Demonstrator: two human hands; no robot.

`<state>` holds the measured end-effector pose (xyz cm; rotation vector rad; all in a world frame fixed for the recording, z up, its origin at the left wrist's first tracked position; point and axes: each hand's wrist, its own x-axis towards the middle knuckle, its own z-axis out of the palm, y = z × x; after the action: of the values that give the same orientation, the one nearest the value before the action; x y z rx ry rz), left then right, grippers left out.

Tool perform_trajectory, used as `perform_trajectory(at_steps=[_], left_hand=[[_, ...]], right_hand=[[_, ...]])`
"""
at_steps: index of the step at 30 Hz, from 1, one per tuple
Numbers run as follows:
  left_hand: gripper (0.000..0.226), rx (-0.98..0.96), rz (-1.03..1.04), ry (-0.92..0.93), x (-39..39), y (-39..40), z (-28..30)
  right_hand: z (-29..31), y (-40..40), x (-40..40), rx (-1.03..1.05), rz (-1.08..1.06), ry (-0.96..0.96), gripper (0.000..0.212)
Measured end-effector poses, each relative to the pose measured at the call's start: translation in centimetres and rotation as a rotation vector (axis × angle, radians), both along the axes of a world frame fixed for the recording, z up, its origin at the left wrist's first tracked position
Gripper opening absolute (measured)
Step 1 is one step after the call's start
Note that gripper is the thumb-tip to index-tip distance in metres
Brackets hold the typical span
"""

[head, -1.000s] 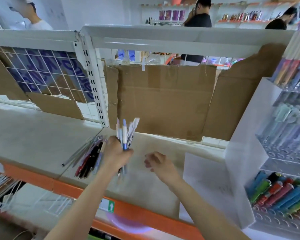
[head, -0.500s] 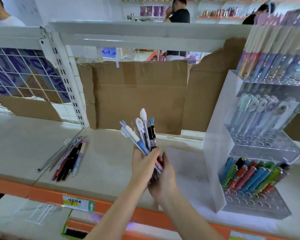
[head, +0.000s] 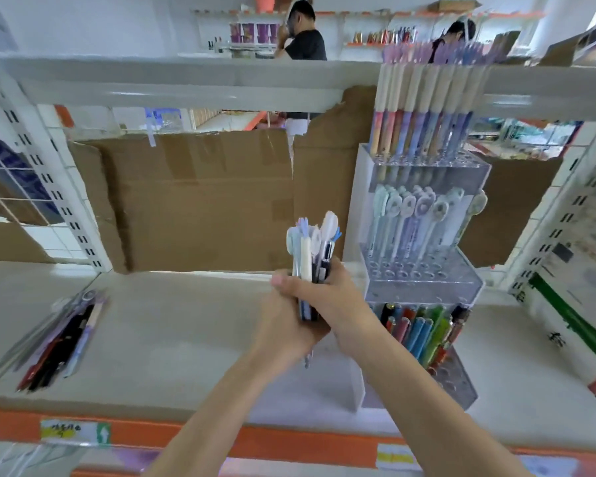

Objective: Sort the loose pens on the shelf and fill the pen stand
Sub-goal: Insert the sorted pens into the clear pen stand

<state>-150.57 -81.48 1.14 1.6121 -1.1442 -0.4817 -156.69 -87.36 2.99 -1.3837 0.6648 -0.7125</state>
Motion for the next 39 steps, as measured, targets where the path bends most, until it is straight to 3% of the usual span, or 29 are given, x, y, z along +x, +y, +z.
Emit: perform_trajectory(at_steps=[3, 7, 10, 12, 14, 16, 18, 21, 25, 30, 32, 36, 39], left_hand=[[0.039, 0.018, 0.029, -0.071, -1.5, -0.5, 0.1], [0.046, 0.055, 0.057, 0.147, -2.4, -0.6, 0.5], [0.062, 0.055, -0.062, 0.292, -2.6, -0.3, 0.6], [0.078, -0.018, -0.12, 0.545, -2.9, 0.1, 0.1], [0.086, -0.179, -0.135, 1.02, -3.8, 0.2, -0.1], [0.072, -0.329, -0.056, 1.352, -5.3, -0.1, 0.5], [0.049, -0.43, 0.065, 1.51, -6.5, -0.7, 0.9], [0.032, -0.493, 0.178, 1.422, -7.2, -0.9, 1.3], [0.038, -0.44, 0.1, 1.15, -6.5, -0.4, 1.5], [0.055, -0.117, -0.173, 0.63, -3.4, 1.1, 2.7], [0.046, -0.006, -0.244, 0.5, -2.8, 1.1, 3.3], [0.035, 0.036, -0.238, 0.466, -2.8, -0.2, 4.0], [0.004, -0.017, -0.211, 0.614, -3.3, -0.8, 3.8]], right_hand=[[-0.1, -0.6, -1.0, 0.007, -0.052, -0.047, 0.043], [0.6, -0.6, -2.2, -0.024, -0.086, -0.143, 0.031], [2.6, -1.4, -3.9, -0.02, -0.008, -0.25, 0.022], [4.4, -2.3, -5.2, -0.038, 0.026, -0.325, 0.018], [5.6, -3.1, -6.0, -0.072, 0.042, -0.399, 0.021], [5.8, -3.4, -6.2, -0.097, 0.078, -0.445, 0.027], [4.7, -2.7, -5.8, -0.066, 0.13, -0.433, 0.024], [2.7, -1.5, -5.2, 0.066, 0.192, -0.409, 0.039], [3.1, -1.8, -4.9, 0.013, 0.231, -0.395, 0.048], [4.2, -2.3, -4.8, -0.085, 0.301, -0.252, 0.04], [4.4, -2.8, -4.9, -0.115, 0.33, -0.213, 0.041], [4.6, -3.5, -5.4, -0.09, 0.413, -0.155, 0.036], [5.1, -3.6, -5.7, -0.113, 0.412, -0.087, 0.026]])
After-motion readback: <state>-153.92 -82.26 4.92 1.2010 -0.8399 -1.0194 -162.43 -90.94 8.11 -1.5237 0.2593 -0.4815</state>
